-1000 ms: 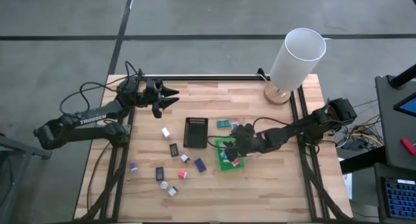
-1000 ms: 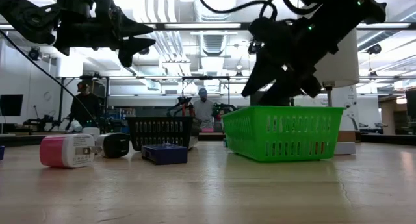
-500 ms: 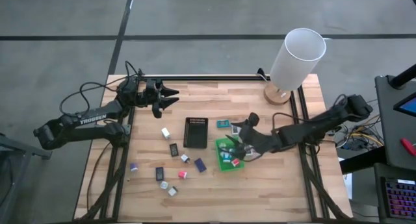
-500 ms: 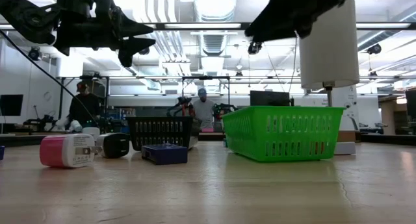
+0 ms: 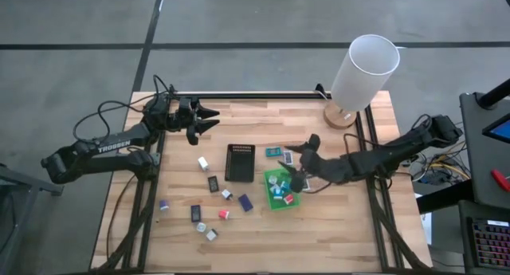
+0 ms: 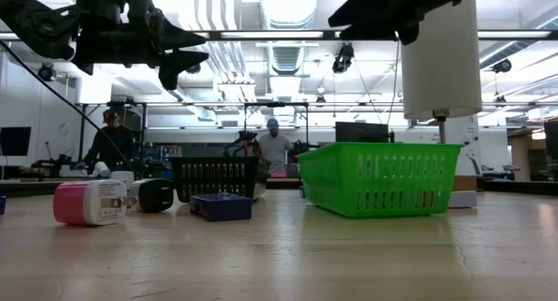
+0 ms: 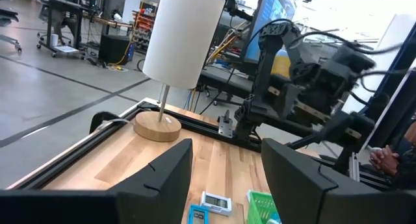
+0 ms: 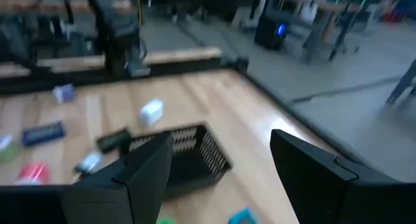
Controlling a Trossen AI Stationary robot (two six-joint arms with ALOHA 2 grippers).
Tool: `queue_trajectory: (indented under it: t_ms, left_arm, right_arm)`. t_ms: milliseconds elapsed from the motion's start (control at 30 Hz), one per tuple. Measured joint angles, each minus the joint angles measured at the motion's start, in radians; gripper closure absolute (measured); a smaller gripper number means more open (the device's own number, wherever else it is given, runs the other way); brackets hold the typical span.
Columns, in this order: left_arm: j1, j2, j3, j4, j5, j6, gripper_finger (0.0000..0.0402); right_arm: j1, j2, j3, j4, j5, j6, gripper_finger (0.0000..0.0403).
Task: Pick & Place Office items
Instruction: Put the white charger adapter into the green bin
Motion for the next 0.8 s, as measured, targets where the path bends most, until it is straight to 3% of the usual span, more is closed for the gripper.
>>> queue_trajectory:
  t_ms: [133, 233, 467, 800]
  left_arm:
    - [0.000, 0.000, 0.000, 0.000, 0.000, 0.000, 0.0211]
    - [0.000, 0.000, 0.000, 0.000, 0.000, 0.000, 0.0211]
    - [0.000, 0.000, 0.000, 0.000, 0.000, 0.000, 0.0211]
    - [0.000, 0.000, 0.000, 0.000, 0.000, 0.000, 0.0211]
  right_arm:
    - [-0.030, -0.067, -0.106, 0.211, -0.038, -0.178, 0.0143]
    - [-0.084, -0.140, -0.183, 0.331, -0.143, -0.238, 0.0136]
    - [-0.277, -0.339, -0.295, 0.351, -0.409, -0.238, 0.0116]
    - [-0.324, -0.505, -0.455, 0.396, -0.350, -0.227, 0.0107]
